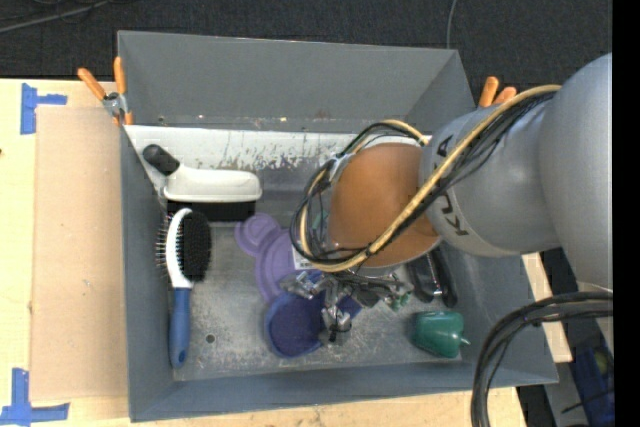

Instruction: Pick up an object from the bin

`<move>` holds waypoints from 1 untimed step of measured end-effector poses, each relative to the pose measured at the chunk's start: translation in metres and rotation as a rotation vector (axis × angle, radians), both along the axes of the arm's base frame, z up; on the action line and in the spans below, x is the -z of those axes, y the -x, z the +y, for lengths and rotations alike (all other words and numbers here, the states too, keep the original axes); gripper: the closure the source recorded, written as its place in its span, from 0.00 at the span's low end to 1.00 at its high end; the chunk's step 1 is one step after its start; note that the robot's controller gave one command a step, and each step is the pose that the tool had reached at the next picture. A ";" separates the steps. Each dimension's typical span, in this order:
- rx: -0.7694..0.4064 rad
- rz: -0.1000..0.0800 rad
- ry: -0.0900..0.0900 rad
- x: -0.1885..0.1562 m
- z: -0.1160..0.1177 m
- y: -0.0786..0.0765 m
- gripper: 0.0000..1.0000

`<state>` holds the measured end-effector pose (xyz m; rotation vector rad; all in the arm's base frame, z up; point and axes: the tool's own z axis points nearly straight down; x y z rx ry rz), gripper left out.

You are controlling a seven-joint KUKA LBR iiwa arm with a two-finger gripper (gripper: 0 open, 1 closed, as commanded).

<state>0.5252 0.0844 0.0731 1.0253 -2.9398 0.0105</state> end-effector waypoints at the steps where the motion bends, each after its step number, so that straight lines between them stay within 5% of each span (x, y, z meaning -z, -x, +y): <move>1: 0.026 0.004 -0.002 0.000 -0.002 -0.001 1.00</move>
Offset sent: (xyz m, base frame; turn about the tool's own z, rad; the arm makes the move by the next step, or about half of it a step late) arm -0.0055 0.0089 -0.0031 0.0037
